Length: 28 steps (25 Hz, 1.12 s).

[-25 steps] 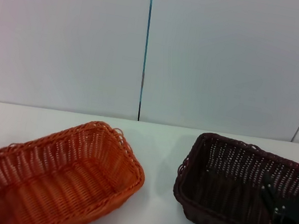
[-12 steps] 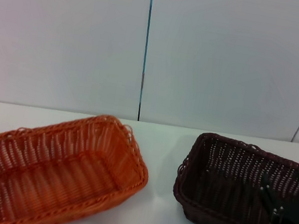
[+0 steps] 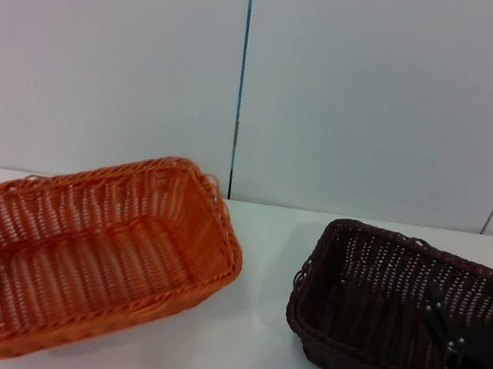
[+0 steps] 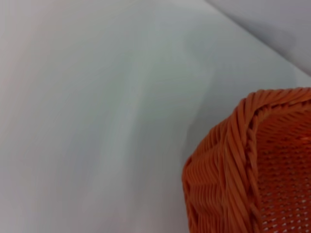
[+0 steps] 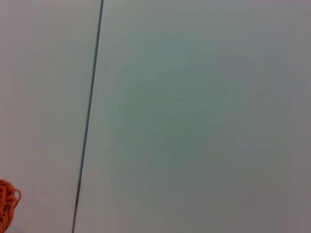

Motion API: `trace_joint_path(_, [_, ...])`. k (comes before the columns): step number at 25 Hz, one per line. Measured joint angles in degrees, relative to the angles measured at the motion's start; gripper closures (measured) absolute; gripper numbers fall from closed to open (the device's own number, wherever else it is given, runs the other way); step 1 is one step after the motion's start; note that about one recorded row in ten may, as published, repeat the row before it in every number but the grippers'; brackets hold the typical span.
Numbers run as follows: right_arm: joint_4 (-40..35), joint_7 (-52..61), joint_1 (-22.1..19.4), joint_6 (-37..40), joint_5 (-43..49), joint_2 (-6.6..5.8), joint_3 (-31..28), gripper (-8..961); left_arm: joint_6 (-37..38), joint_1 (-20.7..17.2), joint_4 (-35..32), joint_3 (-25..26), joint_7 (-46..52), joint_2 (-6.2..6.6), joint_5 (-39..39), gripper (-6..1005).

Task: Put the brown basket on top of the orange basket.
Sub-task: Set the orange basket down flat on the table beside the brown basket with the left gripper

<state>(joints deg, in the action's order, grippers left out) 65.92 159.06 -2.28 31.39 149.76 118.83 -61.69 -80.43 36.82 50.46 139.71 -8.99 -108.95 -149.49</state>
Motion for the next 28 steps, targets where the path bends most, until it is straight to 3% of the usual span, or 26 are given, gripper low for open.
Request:
trace_joint_path(20, [6.5,-0.1,-4.0,-1.8,1.0,-0.17,0.4,272,3.3,8.0,-8.5,-2.9,-7.2,0.96,-0.5,865])
trace_joint_path(28, [7.3,-0.1,-4.5,-1.8,1.5,-0.12,0.4,272,3.9,9.5,-11.2,-4.4,-7.1,0.23,-0.4,865])
